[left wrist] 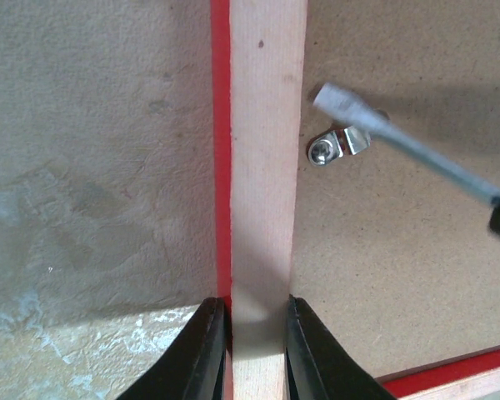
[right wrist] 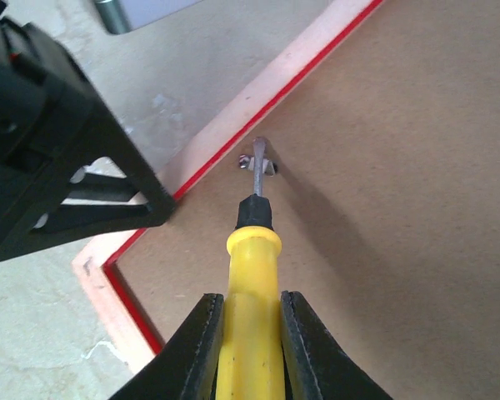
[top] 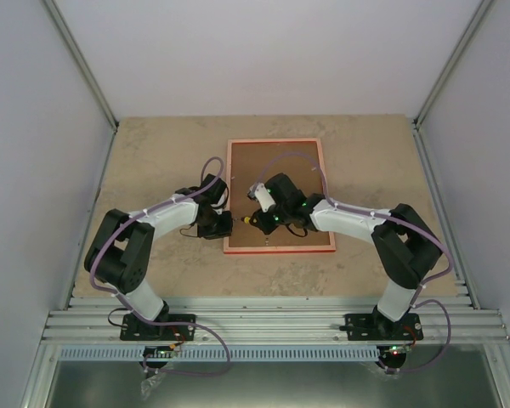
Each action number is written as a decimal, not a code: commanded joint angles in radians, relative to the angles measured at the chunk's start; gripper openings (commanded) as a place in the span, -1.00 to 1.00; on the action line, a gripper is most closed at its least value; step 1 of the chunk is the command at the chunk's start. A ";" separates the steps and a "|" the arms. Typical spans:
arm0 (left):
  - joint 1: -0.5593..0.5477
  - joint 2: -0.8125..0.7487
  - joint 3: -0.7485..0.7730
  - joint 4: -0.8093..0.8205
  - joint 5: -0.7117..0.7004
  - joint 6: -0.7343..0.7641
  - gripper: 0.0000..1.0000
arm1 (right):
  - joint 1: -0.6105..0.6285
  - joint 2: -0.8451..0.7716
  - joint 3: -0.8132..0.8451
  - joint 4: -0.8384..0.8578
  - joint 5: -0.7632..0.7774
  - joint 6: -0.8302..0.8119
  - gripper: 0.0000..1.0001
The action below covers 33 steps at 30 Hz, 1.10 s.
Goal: Take the photo out of the frame
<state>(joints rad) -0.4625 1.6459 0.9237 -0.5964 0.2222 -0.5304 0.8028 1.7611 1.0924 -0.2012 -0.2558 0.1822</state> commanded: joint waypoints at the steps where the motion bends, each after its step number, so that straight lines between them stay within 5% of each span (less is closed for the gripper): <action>1: -0.006 0.002 -0.035 -0.008 0.043 0.003 -0.62 | -0.002 -0.008 0.016 0.036 0.085 0.031 -0.99; 33: -0.064 -0.084 -0.090 -0.077 0.055 0.023 -0.61 | -0.016 -0.118 -0.038 0.040 0.155 0.002 -0.99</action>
<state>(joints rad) -0.4908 1.5887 0.8658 -0.6117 0.2344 -0.5247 0.7940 1.6745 1.0714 -0.1860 -0.1356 0.1978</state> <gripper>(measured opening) 0.191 0.178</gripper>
